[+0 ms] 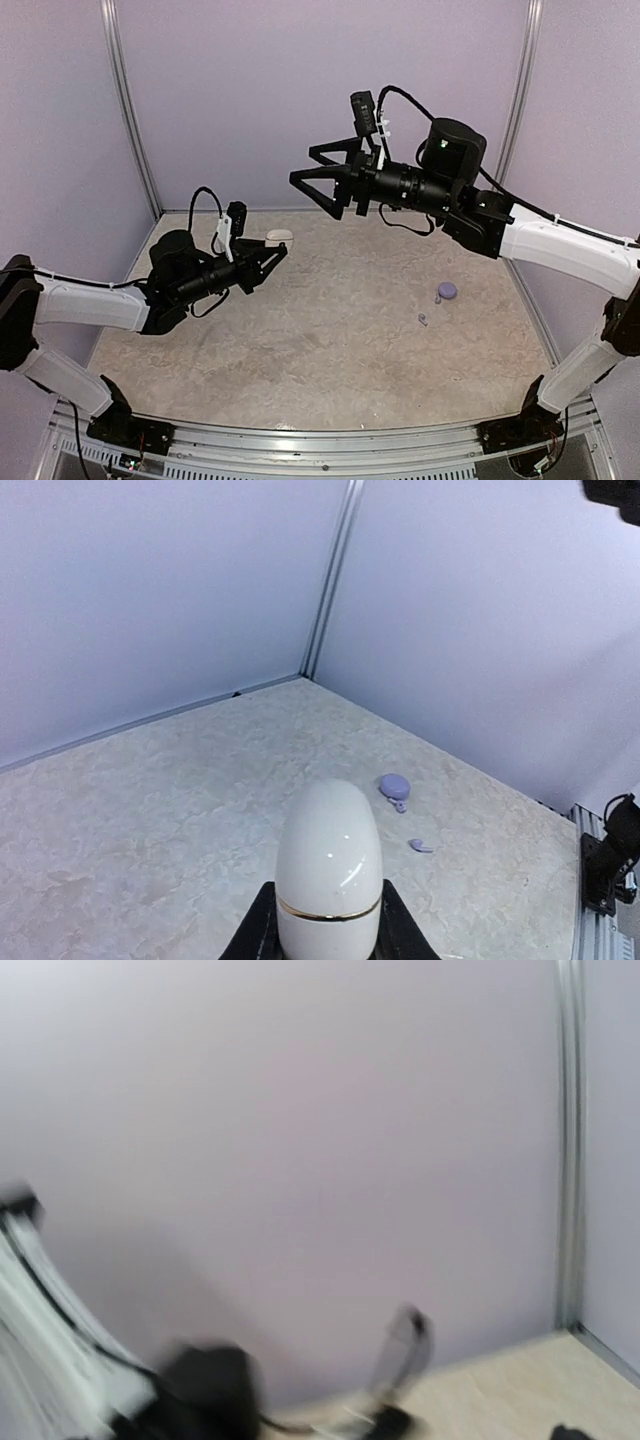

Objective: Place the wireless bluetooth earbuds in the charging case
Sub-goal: Place the charging case with the earbuds at the center of the board.

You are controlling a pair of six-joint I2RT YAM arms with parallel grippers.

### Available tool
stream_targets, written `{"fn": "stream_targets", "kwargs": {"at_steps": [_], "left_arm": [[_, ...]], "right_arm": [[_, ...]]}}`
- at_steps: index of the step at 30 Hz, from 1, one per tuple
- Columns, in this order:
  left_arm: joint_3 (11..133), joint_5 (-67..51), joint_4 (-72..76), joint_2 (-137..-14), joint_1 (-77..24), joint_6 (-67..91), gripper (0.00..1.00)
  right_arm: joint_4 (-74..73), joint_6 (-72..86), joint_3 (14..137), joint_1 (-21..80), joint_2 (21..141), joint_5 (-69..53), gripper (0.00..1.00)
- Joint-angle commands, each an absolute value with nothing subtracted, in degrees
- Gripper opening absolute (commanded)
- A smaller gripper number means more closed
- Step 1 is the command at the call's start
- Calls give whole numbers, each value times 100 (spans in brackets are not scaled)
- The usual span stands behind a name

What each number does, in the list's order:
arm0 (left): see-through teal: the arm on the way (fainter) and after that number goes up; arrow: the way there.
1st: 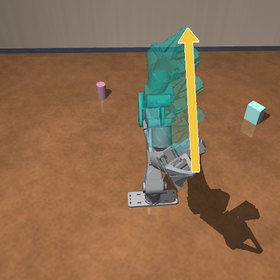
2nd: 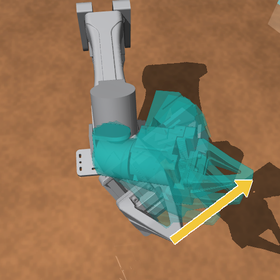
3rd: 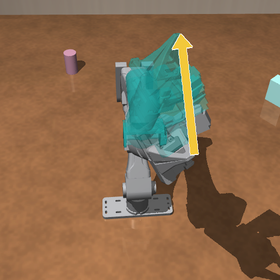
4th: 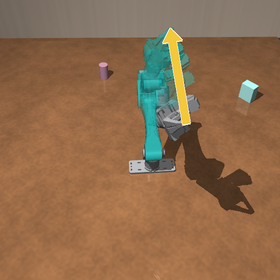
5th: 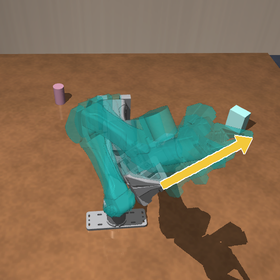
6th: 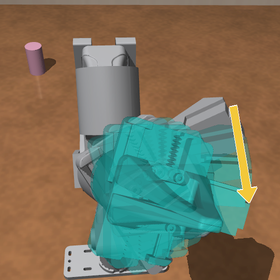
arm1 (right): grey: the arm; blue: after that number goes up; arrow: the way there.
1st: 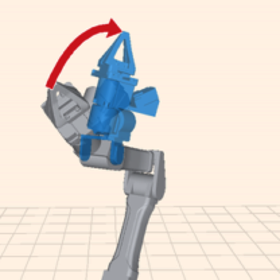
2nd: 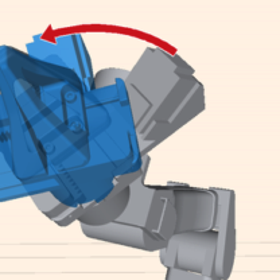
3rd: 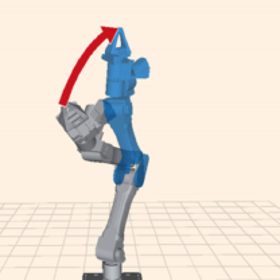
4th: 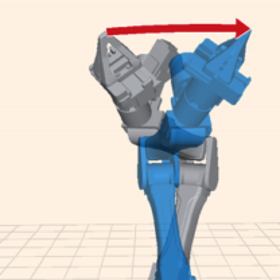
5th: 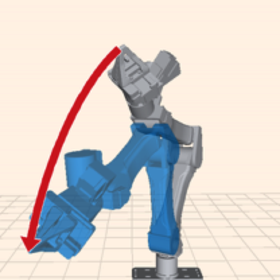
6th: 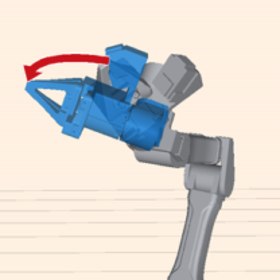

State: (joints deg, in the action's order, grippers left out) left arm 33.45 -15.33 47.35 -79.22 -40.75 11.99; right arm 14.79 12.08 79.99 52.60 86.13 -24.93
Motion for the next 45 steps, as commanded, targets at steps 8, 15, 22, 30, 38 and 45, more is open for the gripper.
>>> {"fn": "stream_targets", "kwargs": {"at_steps": [8, 15, 22, 30, 38, 45], "left_arm": [[5705, -1343, 2236, -10503, -2972, 2207, 4], [6764, -1791, 1684, -11857, -2535, 2698, 4], [7543, -1843, 1031, -12529, -2340, 2689, 5], [7901, -1649, 589, -12840, -2216, 2694, 14], [7945, -1280, 314, -12654, -2180, 2542, 36], [7936, -1078, 216, -12475, -2100, 2426, 54]], "right_arm": [[3604, 3911, 7915, 4743, 8806, -3374, 100], [3918, 4207, 7792, 4502, 8783, -3560, 99], [4022, 4266, 7769, 4396, 8780, -3561, 100], [3811, 4072, 7894, 4402, 8780, -3634, 99], [3852, 3910, 7730, 4398, 8651, -3637, 100], [3616, 3782, 7373, 4286, 8498, -3753, 100]]}}
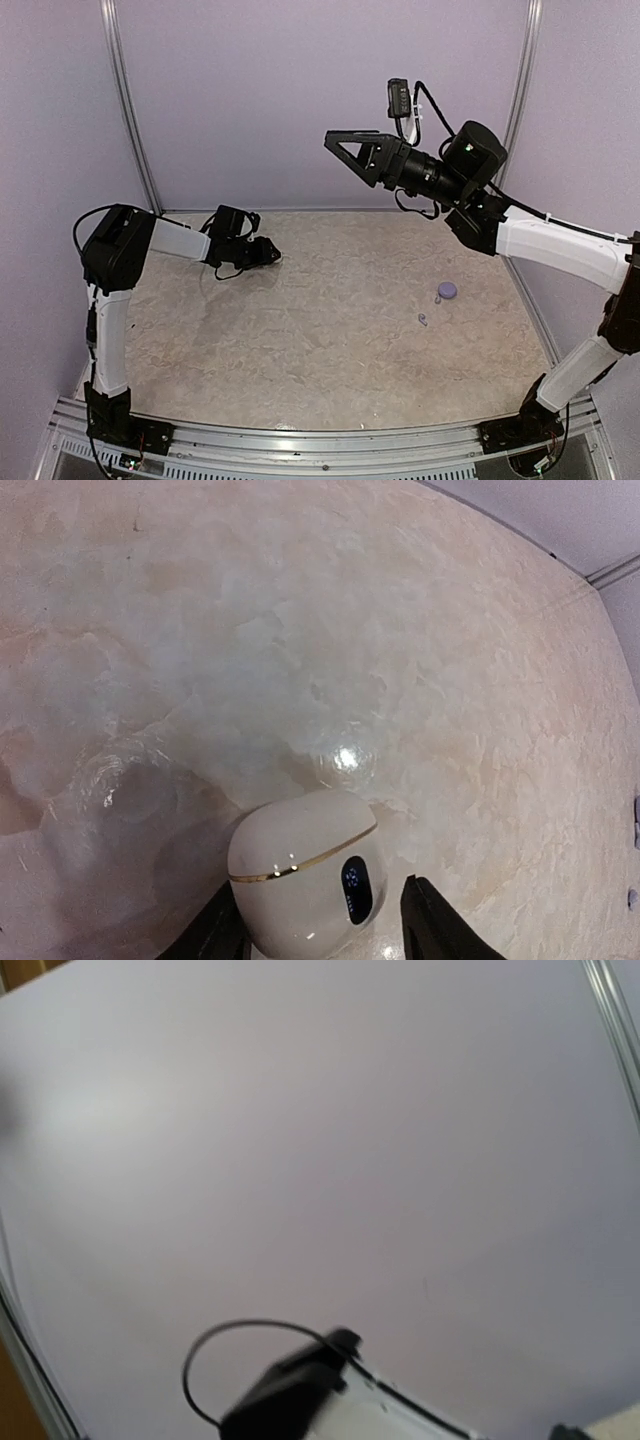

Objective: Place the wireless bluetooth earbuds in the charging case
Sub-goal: Place the charging case with the earbuds at the center of the board.

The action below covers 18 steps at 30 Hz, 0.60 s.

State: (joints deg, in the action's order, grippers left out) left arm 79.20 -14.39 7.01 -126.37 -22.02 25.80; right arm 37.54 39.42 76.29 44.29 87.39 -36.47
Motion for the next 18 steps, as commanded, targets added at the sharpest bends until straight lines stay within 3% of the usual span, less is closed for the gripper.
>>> {"fn": "stream_targets", "kwargs": {"at_steps": [1, 6, 10, 18], "left_arm": [[7926, -1016, 197, -12387, -2088, 2393, 58], [7768, -671, 137, -11921, -2052, 2185, 72], [7320, -505, 405, -11309, -2069, 2042, 98], [5925, 367, 1306, -9320, -2217, 1914, 99]], "right_arm": [[3541, 3750, 7287, 4214, 8448, -3749, 99], [2607, 3230, 6913, 3939, 8057, -3500, 100], [1745, 2743, 6531, 3640, 7677, -3154, 100], [-241, 2004, 6103, 2722, 7129, -2156, 100]]}}
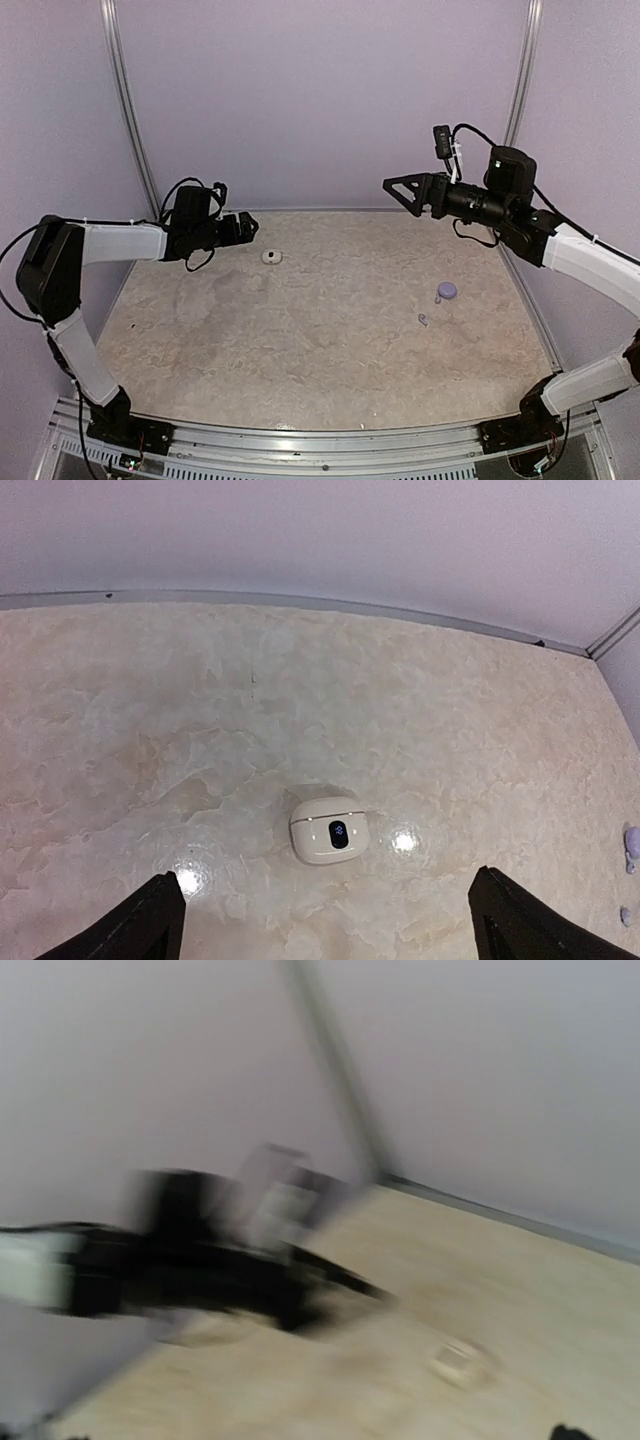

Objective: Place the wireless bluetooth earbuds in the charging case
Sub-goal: Pick up the charging case from the corner of the board.

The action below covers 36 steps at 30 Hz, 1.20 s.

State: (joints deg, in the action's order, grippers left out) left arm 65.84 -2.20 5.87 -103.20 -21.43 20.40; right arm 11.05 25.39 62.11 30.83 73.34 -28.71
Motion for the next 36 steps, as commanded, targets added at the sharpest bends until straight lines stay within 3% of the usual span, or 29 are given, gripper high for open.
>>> {"fn": "stream_targets", "kwargs": {"at_steps": [1, 5, 14, 21, 36], "left_arm": [[5677, 392, 1581, -9091, -2215, 1960, 99], [4969, 106, 1956, -8063, -2222, 2044, 99], [4280, 330, 1727, -6958, -2512, 2018, 99], [4094, 798, 1761, -6710, -2934, 1794, 99], [4077, 589, 2020, -6956, -3085, 1679, 99]], "right_arm": [[-501, 1935, 6096, 2600, 7139, -1999, 100], [-1358, 1617, 6033, 2189, 7380, -1354, 99], [-2082, 1078, 5814, 1527, 8288, -163, 93], [-2184, 935, 5829, 1412, 9047, -44, 89], [-1990, 867, 5620, 1338, 9779, 118, 78]]}}
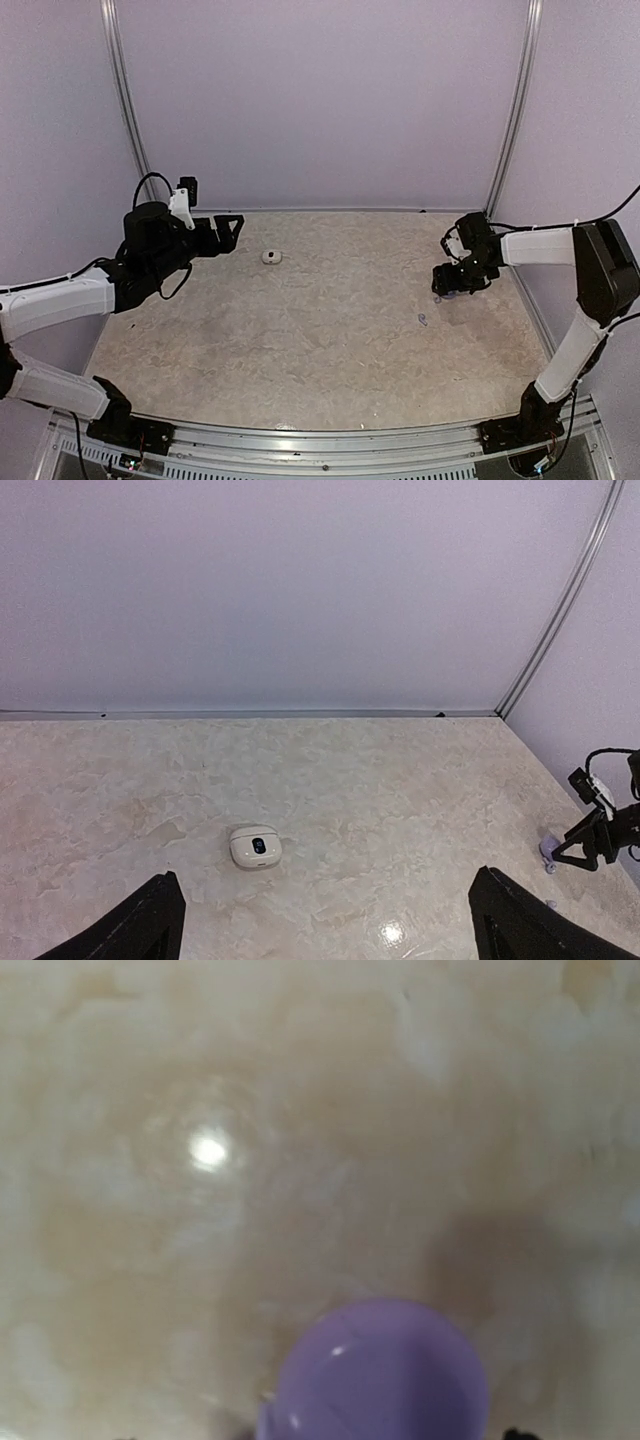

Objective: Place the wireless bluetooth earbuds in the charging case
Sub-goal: Pick up the charging case from the corner of the board.

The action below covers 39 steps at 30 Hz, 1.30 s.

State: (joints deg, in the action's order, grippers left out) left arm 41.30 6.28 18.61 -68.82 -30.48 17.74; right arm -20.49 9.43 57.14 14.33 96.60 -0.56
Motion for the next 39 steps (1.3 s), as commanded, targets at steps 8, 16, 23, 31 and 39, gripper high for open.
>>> {"fn": "stream_targets", "kwargs": {"at_steps": [8, 16, 23, 31, 39], "left_arm": [[4087, 528, 2061, -7004, -3094, 1687, 99], [4044, 538, 2072, -7022, -3096, 1677, 99], [4007, 461, 2218, -7069, -3094, 1683, 99], [3688, 301, 2720, -6930, -3103, 1684, 99], [3006, -298, 3777, -6542, -3742, 810, 98]], "right_arm": [[-1854, 819, 5620, 1266, 9976, 320, 75], [-1745, 748, 5668, 1230, 10201, 304, 68], [-1790, 623, 5760, 1230, 10191, 304, 53], [-1759, 469, 5884, 1272, 9606, -571, 41], [-2238, 62, 6690, 1950, 9012, -2265, 39]]}}
